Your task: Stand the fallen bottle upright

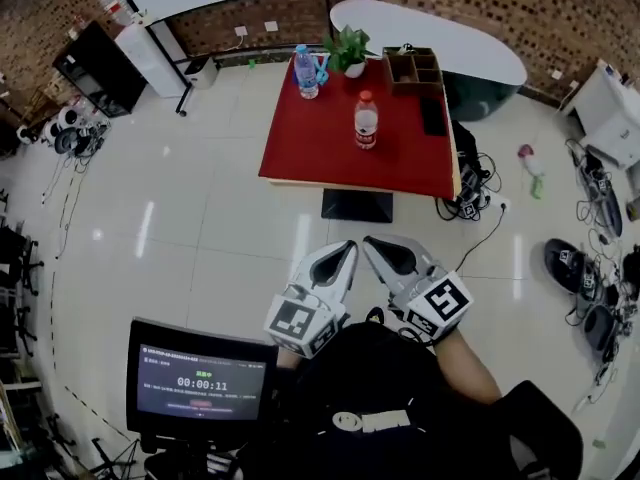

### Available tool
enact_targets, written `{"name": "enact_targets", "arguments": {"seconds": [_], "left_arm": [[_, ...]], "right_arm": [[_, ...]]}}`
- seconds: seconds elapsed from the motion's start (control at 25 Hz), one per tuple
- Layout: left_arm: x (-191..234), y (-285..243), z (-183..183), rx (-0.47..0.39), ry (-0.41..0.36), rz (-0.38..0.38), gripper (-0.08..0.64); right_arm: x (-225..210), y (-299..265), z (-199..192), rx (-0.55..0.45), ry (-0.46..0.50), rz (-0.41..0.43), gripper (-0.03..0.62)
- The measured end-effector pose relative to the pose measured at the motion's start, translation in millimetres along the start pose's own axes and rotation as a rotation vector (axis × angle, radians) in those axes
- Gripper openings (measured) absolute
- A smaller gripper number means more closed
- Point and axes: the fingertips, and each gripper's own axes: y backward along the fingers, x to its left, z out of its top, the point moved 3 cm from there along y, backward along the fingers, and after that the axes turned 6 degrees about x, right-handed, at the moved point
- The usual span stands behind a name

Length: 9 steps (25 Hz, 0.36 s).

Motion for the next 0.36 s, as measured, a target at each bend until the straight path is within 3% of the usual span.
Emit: {"name": "enact_targets", "arguments": {"seconds": [0.16,0.36], "left_arm": [[0.3,1.7,-1.1,-0.007,-0.007,-0.03,0.003],[4.4,8.4,-5.4,-0.016,-0.011,-0.011,0.003]], "right_arm": [[5.4,-0.9,-3.9,0.0,0.003,-0.025,0.003],[11.4,-4.0,-9.0,0.0,0.006,-0.02,0.003]]}}
